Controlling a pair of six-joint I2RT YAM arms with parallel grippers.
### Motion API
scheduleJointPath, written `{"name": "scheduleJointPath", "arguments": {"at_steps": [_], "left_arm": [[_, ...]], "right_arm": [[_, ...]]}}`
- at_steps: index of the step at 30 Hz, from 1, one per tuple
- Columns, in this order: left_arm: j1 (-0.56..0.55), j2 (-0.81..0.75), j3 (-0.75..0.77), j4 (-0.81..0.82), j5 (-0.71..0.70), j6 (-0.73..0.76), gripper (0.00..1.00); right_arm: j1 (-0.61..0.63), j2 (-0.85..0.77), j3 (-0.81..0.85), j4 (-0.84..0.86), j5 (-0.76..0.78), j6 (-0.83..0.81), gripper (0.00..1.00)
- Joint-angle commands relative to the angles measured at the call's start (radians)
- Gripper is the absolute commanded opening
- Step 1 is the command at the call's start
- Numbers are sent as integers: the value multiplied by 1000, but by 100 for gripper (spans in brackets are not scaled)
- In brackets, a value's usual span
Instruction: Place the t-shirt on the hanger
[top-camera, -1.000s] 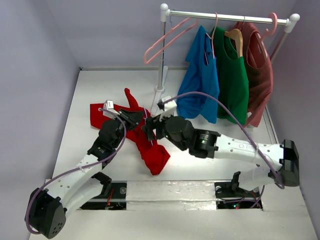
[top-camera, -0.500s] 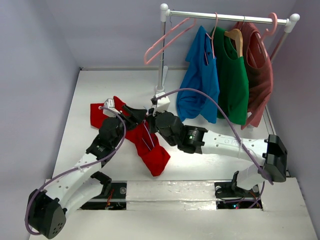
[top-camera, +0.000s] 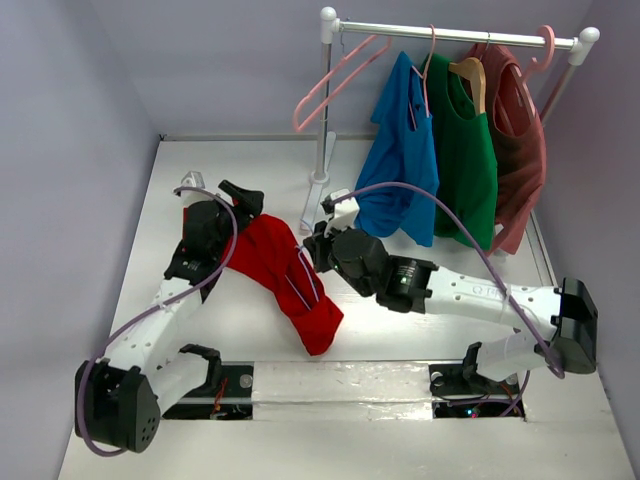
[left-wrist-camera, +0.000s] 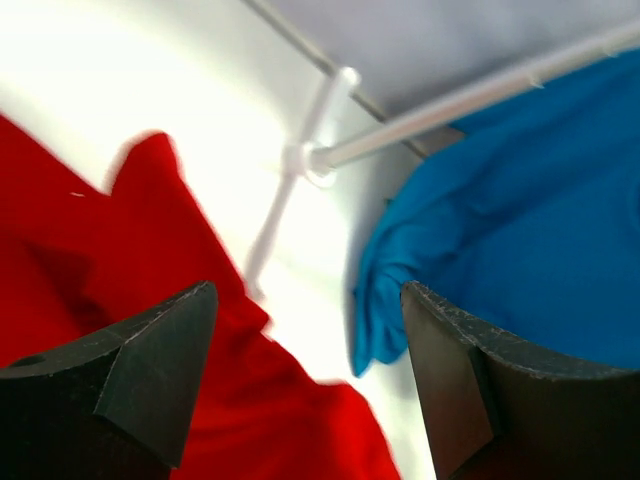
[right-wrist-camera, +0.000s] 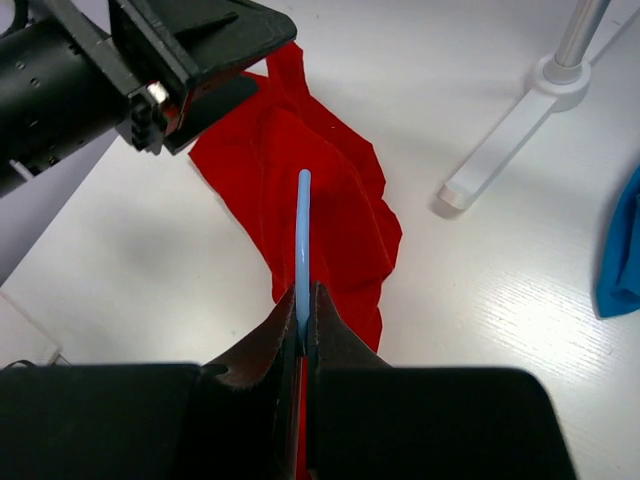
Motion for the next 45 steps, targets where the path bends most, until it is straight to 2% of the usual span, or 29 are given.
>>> {"name": "scheduleJointPath", "arguments": {"at_steps": [1, 13, 21, 22, 25, 40, 43, 44, 45], "left_arm": [[52, 25, 51, 21, 40, 29, 70], [120, 116, 40, 68, 45, 21, 64], [129, 176, 65, 99, 9, 7, 44], [129, 178, 66, 99, 8, 7, 36], [129, 184, 65, 105, -9, 6, 27], [129, 218, 125, 73, -63, 38, 29], [129, 227, 145, 68, -58, 49, 6], [129, 229, 149, 68, -55, 52, 0], [129, 230, 151, 67, -47, 53, 0]], "right_arm": [[-2, -43, -9, 22, -16, 12, 0], [-2, -84, -42, 31, -38, 12, 0], [-2, -110, -60, 31, -44, 15, 0], [-2, -115, -62, 31, -46, 15, 0], [-2, -118, -62, 31, -46, 10, 0], [-2, -156, -83, 22, -78, 20, 0], [-2, -168, -92, 28, -87, 21, 0], [-2, -170, -94, 28, -87, 21, 0], [-2, -172, -97, 28, -90, 21, 0]]}}
